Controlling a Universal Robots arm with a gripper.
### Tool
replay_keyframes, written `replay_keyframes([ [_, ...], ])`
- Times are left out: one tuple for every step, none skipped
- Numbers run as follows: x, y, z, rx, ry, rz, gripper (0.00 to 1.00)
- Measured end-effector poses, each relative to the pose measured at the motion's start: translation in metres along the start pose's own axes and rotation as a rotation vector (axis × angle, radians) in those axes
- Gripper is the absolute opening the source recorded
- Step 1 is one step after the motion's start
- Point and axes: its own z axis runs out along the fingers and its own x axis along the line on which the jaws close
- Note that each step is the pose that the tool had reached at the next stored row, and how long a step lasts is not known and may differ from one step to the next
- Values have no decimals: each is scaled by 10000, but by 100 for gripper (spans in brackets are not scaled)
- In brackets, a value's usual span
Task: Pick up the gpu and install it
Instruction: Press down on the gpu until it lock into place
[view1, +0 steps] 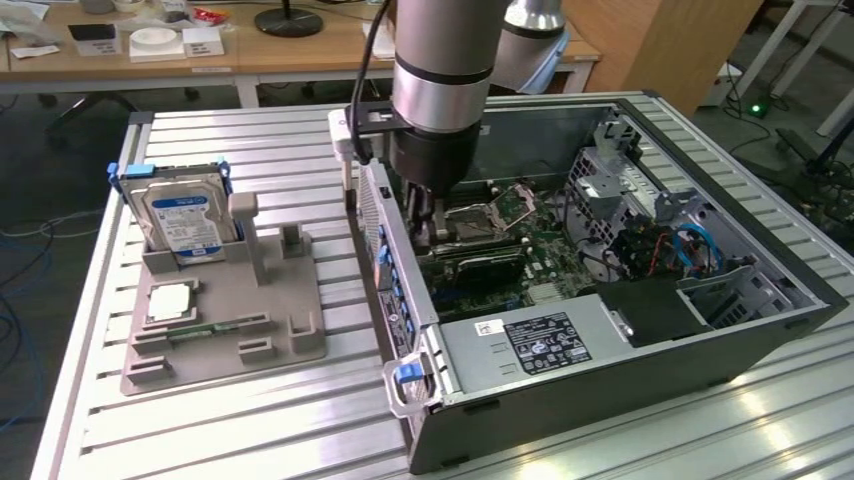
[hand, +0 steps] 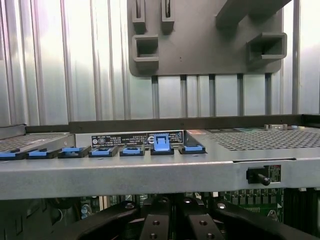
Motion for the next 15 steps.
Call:
replay_keyframes([
  [0, 1, 0, -6, 1, -1, 10],
  [0, 2, 0, -17, 2, -1, 10],
  [0, 3, 1, -35, 3, 0, 10],
  [0, 3, 1, -61, 4, 2, 10],
  [0, 2, 2, -94, 5, 2, 10],
  [0, 2, 3, -127, 6, 2, 10],
  [0, 2, 4, -157, 8, 2, 10],
  [1, 2, 8, -181, 8, 3, 10],
  [1, 3, 17, -192, 9, 5, 10],
  [1, 1, 29, -198, 11, 4, 10],
  [1, -1, 41, -202, 13, 4, 10],
  [1, -3, 54, -203, 11, 5, 10],
  [1, -6, 66, -205, 11, 4, 10],
  [1, -9, 77, -207, 11, 5, 10],
  [-1, -16, 89, -210, 10, 6, 10],
])
